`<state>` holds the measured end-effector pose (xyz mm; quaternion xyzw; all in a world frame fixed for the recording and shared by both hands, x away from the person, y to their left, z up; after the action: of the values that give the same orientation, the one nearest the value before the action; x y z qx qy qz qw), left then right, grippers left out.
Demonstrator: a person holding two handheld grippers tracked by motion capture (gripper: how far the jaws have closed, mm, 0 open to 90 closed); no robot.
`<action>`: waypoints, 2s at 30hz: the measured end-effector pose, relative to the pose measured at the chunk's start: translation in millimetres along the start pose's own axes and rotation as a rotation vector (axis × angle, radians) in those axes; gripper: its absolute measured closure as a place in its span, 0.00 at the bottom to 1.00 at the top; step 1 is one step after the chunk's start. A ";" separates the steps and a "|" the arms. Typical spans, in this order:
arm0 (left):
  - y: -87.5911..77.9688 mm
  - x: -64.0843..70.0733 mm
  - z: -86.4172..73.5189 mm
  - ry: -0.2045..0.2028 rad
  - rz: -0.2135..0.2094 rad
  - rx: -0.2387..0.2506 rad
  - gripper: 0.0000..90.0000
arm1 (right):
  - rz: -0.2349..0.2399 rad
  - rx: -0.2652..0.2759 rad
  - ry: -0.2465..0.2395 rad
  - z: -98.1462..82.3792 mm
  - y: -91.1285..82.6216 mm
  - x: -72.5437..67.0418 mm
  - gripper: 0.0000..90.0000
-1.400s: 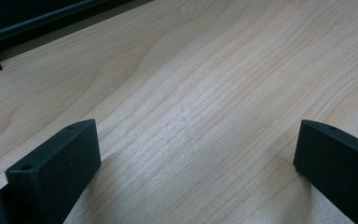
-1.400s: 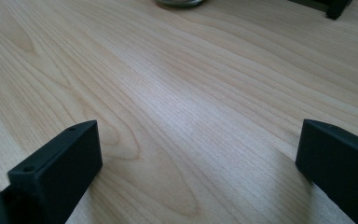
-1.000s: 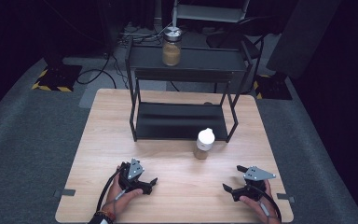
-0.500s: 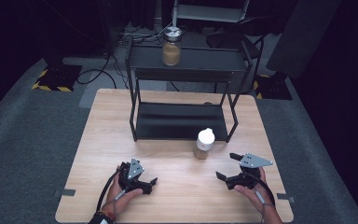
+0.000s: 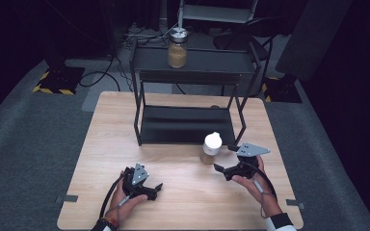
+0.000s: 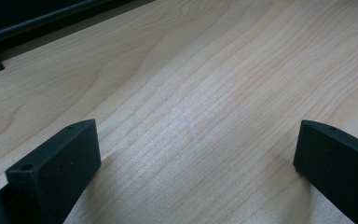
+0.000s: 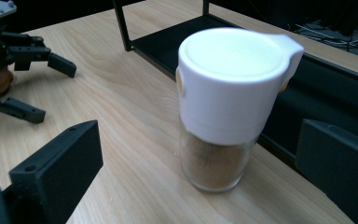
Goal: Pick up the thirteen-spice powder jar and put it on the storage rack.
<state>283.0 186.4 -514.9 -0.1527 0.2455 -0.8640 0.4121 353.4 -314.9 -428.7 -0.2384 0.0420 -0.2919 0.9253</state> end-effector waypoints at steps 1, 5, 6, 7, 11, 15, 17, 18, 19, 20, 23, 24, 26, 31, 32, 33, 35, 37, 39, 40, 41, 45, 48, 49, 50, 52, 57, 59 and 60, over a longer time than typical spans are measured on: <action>0.0 -0.1 0.0 0.000 0.000 0.000 0.00 | -0.002 0.000 -0.001 1.9 1.5 0.6 0.00; 0.1 -0.2 0.1 0.001 -0.001 0.000 0.00 | 0.015 0.004 -0.007 7.4 8.3 4.5 0.00; 0.1 -0.2 0.1 0.001 -0.001 0.000 0.00 | 0.014 0.000 -0.005 8.7 9.6 5.0 0.00; 0.1 -0.2 0.1 0.001 -0.001 0.000 0.00 | 0.010 -0.002 -0.002 9.9 11.5 5.3 0.00; 0.1 -0.2 0.1 0.001 -0.001 0.000 0.00 | 0.005 -0.012 -0.001 14.5 18.7 7.9 0.00; 0.1 -0.2 0.1 0.001 -0.001 0.000 0.00 | 0.020 -0.005 0.014 14.8 25.8 12.4 0.00; 0.1 -0.2 0.1 0.001 -0.001 0.000 0.00 | 0.025 -0.006 0.012 14.8 29.1 13.5 0.00; 0.1 -0.2 0.1 0.001 -0.001 0.000 0.00 | 0.029 -0.010 0.010 14.7 30.8 14.2 0.00; 0.1 -0.2 0.1 0.001 -0.001 0.000 0.00 | 0.029 -0.012 0.010 14.2 32.6 14.7 0.00; 0.1 -0.2 0.1 0.002 -0.001 0.000 0.00 | 0.026 -0.013 0.017 13.6 34.4 15.1 0.00; 0.1 -0.3 0.1 0.002 -0.001 0.000 0.00 | 0.025 -0.009 0.033 11.9 38.9 17.5 0.00; 0.1 -0.3 0.1 0.002 -0.002 0.000 0.00 | 0.026 -0.009 0.035 11.7 40.0 18.1 0.00; 0.1 -0.3 0.0 0.001 -0.002 0.000 0.00 | 0.033 -0.006 0.037 10.6 43.1 20.7 0.00; 0.1 -0.4 0.0 0.002 -0.003 0.000 0.00 | 0.027 -0.023 0.043 8.3 51.4 22.5 0.00; 0.1 -0.4 0.0 0.002 -0.003 0.000 0.00 | 0.024 -0.023 0.046 7.8 52.6 22.3 0.00; 0.1 -0.3 0.0 0.002 -0.003 0.000 0.00 | 0.021 -0.025 0.049 7.4 54.4 21.8 0.00; 0.1 -0.3 0.0 0.002 -0.003 0.000 0.00 | 0.022 -0.028 0.049 6.5 58.7 22.1 0.00; 0.1 -0.4 0.1 0.002 -0.003 0.000 0.00 | 0.023 -0.024 0.056 5.3 62.4 23.1 0.00; 0.1 -0.4 0.1 0.002 -0.003 0.000 0.00 | 0.027 -0.019 0.065 3.9 65.8 24.5 0.00; 0.1 -0.4 0.1 0.002 -0.003 0.000 0.00 | 0.025 -0.020 0.063 3.6 67.2 24.5 0.01; 0.1 -0.4 0.0 0.003 -0.004 0.000 0.00 | 0.023 -0.021 0.061 3.1 68.8 24.5 0.01; 0.1 -0.7 0.1 0.004 -0.005 0.000 0.00 | 0.034 -0.015 0.056 1.4 73.7 25.3 0.08; 0.1 -0.7 0.1 0.004 -0.006 0.000 0.00 | 0.032 0.003 0.050 -0.4 75.3 25.2 0.15; 0.0 -0.7 0.1 0.003 -0.006 0.000 0.01 | 0.041 0.007 0.053 -1.3 75.7 26.4 0.19; 0.0 -0.7 0.1 0.003 -0.006 0.000 0.01 | 0.039 0.009 0.043 -1.5 75.7 26.3 0.23; 0.0 -0.8 0.0 0.003 -0.006 0.000 0.01 | 0.036 0.011 0.031 -1.4 75.7 25.7 0.29; 0.0 -0.8 0.0 0.003 -0.007 0.000 0.01 | 0.009 0.015 0.011 -1.7 77.4 22.2 0.33; 0.0 -0.7 0.1 0.003 -0.006 0.000 0.01 | 0.002 0.020 0.017 -2.5 77.8 21.3 0.33; 0.0 -0.8 0.0 0.003 -0.006 0.000 0.01 | 0.001 0.020 0.015 -2.4 77.8 21.0 0.33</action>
<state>283.5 187.0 -514.9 -0.1521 0.2456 -0.8656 0.4090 410.7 -272.0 -465.7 -0.2271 0.0461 -0.2935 0.9274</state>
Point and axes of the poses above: each handheld gripper's, and its own axes: y roughly forward along the jaws, z roughly out of its top, x roughly to its right, the point moved 5 cm from there along y, roughly forward along the jaws, and after that the axes turned 4 degrees about -y, right-handed, at the moved point
